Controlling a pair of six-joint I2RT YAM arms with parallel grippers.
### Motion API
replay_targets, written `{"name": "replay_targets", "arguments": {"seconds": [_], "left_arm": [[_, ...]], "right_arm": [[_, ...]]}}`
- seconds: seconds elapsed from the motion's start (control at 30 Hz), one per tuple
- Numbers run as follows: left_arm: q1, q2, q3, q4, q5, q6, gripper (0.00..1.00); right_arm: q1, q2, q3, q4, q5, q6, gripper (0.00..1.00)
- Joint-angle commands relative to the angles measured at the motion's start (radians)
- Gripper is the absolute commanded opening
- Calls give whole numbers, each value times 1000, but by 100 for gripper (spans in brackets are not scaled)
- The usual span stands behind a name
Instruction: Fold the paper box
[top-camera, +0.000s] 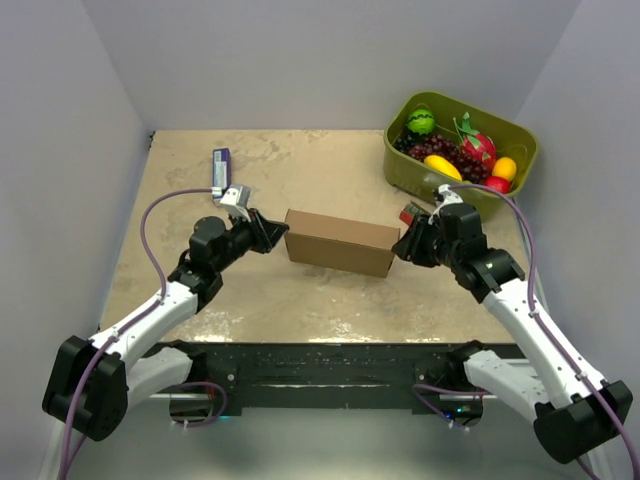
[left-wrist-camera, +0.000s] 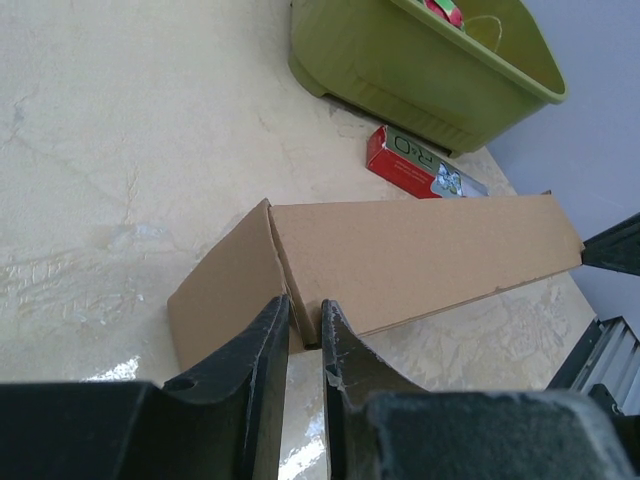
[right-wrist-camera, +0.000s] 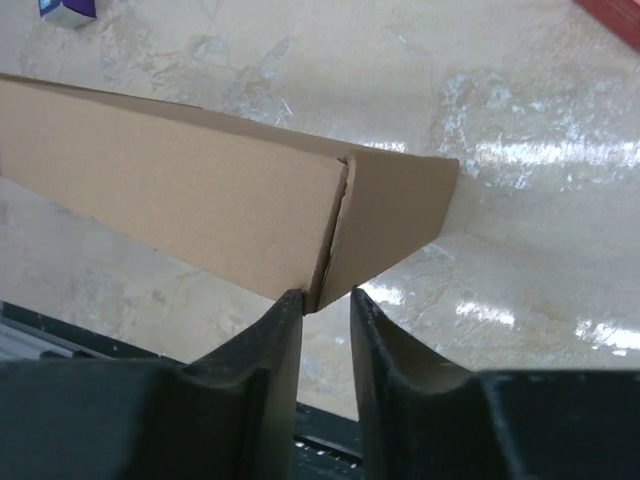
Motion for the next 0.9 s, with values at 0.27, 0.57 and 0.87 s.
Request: {"name": "replay_targets", "arguments": {"seconds": [0.27,0.57,0.87], "left_arm": [[2,26,-43,-164,21,53,18],[2,7,-61,-165,13,53,18],[2,-106,-155,-184,8,18,22]], "right_arm": [[-6,76,126,-98,15,-37,75],[-6,84,31,42,-94,-52,56],[-5,15,-81,2,-175,-35,40]]}}
